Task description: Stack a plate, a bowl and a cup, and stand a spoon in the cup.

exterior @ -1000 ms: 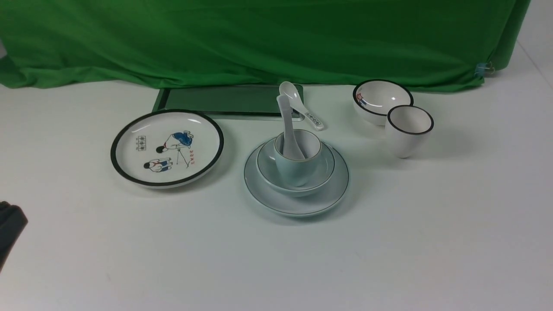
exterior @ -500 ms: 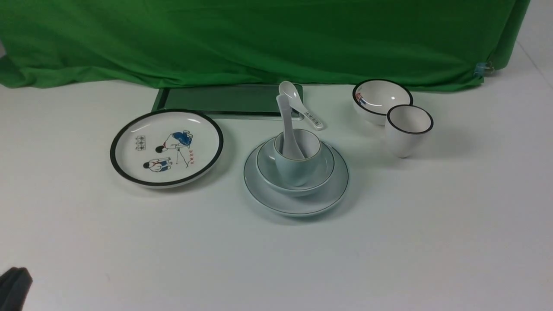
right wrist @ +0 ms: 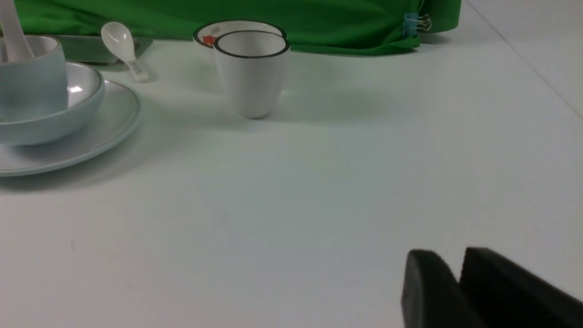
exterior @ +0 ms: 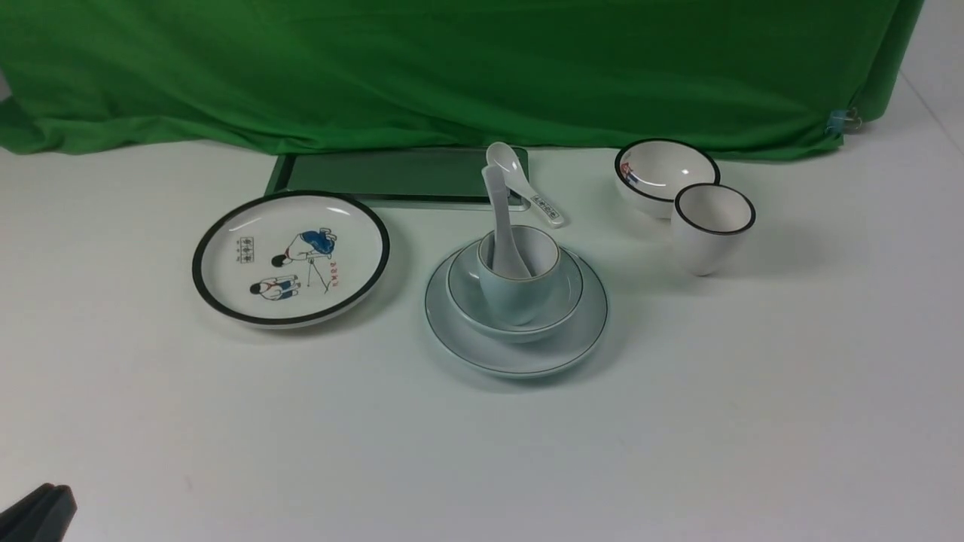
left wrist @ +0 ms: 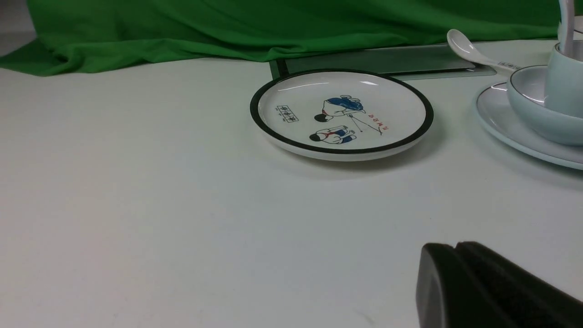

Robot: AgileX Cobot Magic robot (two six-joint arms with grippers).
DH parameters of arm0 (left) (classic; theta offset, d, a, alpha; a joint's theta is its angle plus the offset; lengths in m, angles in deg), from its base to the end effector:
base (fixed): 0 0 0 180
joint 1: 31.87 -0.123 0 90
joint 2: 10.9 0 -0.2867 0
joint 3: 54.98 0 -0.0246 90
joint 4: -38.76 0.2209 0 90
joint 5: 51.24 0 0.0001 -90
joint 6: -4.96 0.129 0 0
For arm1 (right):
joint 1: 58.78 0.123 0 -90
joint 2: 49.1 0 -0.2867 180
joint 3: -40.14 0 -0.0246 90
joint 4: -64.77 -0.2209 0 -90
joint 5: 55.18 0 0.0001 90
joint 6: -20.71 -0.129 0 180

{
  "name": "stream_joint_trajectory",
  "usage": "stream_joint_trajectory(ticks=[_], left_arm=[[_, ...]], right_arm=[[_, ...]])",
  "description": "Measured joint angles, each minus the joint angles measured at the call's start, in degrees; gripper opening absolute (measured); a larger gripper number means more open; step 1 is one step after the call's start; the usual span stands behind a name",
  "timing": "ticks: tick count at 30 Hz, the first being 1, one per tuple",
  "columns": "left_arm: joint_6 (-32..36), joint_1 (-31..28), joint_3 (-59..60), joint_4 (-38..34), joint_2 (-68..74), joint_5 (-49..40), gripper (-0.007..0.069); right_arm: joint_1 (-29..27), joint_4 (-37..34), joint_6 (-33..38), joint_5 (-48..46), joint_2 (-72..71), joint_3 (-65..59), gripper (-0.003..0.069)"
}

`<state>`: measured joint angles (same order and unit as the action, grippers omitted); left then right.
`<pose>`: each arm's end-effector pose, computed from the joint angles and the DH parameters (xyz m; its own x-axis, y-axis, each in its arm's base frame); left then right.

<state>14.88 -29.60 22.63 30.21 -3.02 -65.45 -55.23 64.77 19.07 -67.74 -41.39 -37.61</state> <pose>0.0612 -0.0072 0.1827 -0.1635 0.0349 -0.9859 0.0802 0.9965 0.0220 0.0618 0.0038 0.1854 -0.1410 0.0199 -0.9898 -0.0579 0.9979 0.0283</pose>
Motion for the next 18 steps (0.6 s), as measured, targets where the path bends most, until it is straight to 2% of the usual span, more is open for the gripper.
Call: stream_joint_trajectory(ticks=[18], left_arm=[[0.0,0.0,0.0,0.0,0.0,0.0,-0.0031]], right_arm=[[0.0,0.0,0.0,0.0,0.0,0.0,0.0197]])
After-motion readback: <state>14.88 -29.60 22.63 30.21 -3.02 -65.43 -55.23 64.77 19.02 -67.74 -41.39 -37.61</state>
